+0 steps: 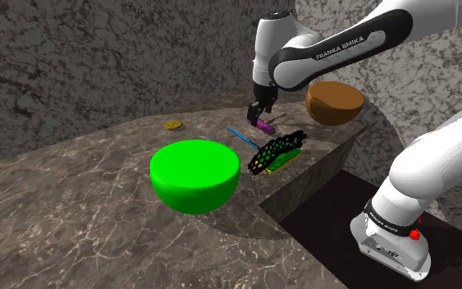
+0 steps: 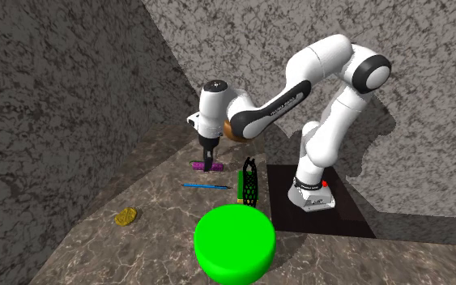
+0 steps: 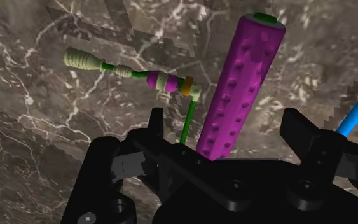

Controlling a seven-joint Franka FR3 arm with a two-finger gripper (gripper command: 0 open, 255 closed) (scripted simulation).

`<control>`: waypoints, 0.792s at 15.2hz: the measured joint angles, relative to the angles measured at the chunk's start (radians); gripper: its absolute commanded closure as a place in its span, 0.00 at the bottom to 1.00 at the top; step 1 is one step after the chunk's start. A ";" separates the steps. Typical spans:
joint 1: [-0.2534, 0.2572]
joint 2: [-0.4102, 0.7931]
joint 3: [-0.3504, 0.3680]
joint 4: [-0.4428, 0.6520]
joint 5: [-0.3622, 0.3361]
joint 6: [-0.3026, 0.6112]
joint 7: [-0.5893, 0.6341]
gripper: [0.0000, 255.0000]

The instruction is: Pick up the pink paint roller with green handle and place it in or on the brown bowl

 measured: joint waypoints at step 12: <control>-0.008 0.030 0.004 -0.025 -0.015 0.054 0.012 1.00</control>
